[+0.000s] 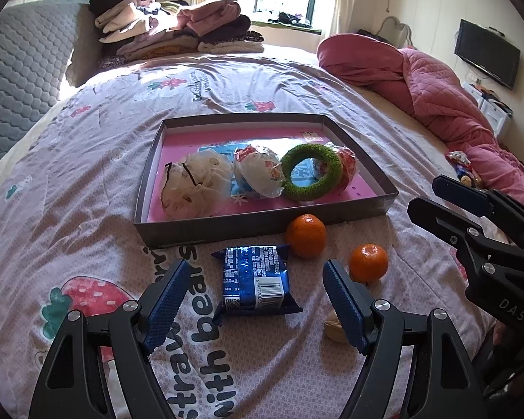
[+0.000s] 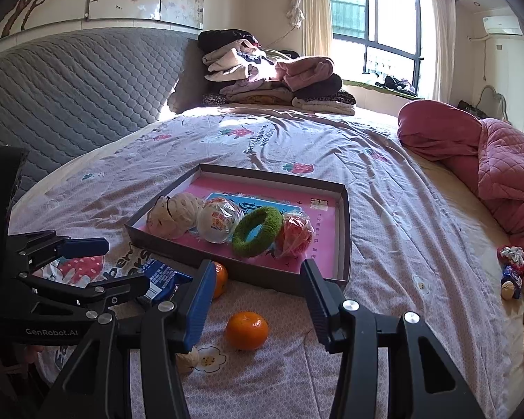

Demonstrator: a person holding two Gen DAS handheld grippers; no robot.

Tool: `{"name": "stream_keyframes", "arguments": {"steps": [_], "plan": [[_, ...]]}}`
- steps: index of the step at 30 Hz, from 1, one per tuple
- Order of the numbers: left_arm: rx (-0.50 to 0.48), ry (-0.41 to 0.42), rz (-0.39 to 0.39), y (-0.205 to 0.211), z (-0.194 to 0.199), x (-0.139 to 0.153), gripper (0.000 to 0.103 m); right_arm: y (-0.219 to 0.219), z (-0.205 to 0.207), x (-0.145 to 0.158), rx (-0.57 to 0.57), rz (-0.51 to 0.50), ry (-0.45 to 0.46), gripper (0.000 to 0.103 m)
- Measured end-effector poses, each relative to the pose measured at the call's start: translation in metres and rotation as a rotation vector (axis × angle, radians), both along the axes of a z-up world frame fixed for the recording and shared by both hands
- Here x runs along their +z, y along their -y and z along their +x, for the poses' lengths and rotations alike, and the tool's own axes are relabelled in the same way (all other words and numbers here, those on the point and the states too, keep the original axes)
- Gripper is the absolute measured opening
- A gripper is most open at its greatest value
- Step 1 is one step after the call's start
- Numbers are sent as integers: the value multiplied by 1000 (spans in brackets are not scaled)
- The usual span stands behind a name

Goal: Organize objects
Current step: 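Move left gripper to blue snack packet while right gripper approaches an orange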

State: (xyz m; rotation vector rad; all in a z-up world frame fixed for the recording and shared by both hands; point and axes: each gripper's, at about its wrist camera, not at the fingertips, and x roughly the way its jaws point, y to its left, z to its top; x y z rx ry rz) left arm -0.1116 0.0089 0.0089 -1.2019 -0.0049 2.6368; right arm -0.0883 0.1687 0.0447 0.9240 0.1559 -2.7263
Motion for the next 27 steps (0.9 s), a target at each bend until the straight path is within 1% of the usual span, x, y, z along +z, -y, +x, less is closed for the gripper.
{"name": "stream_keyframes", "arguments": {"steps": [13, 27], "plan": [[-2, 31, -8, 0, -4, -10, 79, -2, -5, -8, -1, 7, 33, 50], [-2, 64, -19, -2, -7, -21, 79, 4, -12, -27, 17, 43, 107, 50]]}}
